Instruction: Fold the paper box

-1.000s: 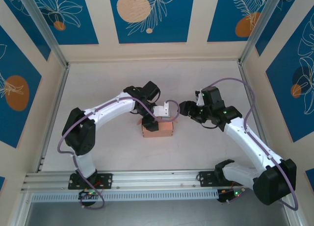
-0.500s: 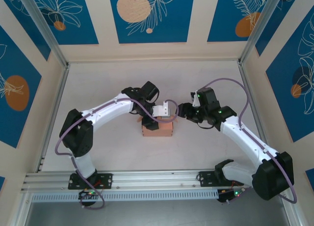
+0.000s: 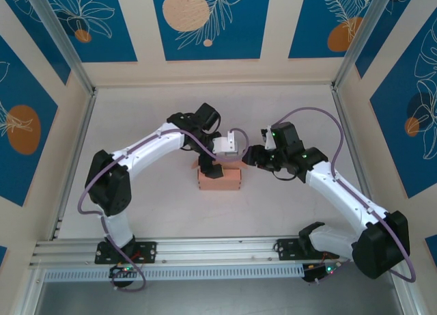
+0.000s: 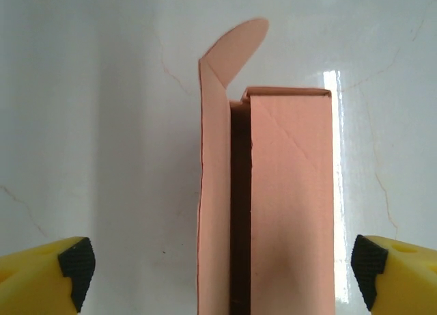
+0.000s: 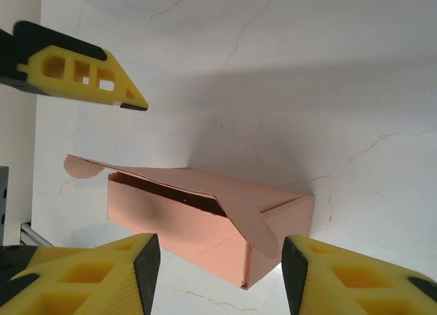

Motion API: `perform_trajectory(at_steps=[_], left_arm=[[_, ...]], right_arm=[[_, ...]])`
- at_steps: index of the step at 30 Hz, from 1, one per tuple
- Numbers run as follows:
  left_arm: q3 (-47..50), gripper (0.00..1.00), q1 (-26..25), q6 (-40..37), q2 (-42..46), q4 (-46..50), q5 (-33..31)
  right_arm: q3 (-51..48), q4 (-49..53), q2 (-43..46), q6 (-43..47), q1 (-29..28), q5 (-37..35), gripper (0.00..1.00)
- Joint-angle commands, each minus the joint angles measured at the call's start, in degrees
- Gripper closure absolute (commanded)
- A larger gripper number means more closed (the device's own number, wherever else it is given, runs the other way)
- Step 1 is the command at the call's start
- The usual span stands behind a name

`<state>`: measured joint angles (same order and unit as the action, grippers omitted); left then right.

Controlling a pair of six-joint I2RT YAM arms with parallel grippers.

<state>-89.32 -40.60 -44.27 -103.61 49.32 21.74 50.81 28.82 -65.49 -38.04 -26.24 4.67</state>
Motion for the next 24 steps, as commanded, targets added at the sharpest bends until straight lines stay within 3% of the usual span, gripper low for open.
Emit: perform_trajectory(at_steps=[1,8,21,24], left_arm=[[-0.35,0.0,0.61,-2.31,1.62,4.28,3.18],[7.47,0.0,-0.18,-0.2,4.82,-0.88,1.71],[12.72,0.0,-1.19,2.48,5.03,-8.77,-5.2],[13.11,0.11,-1.54,2.65,5.05,-9.45,-5.93]], right_arm=[[2.08,1.08,-0.88,1.89,-0.1,-0.18,0.48],[3.29,0.38,-4.25,2.25,-0.13,0.78,0.54],[3.73,-1.66,-7.18,3.11,-0.69,3.03,0.55],[4.03,-1.77,-7.78,2.68,-1.62,3.01,0.59]])
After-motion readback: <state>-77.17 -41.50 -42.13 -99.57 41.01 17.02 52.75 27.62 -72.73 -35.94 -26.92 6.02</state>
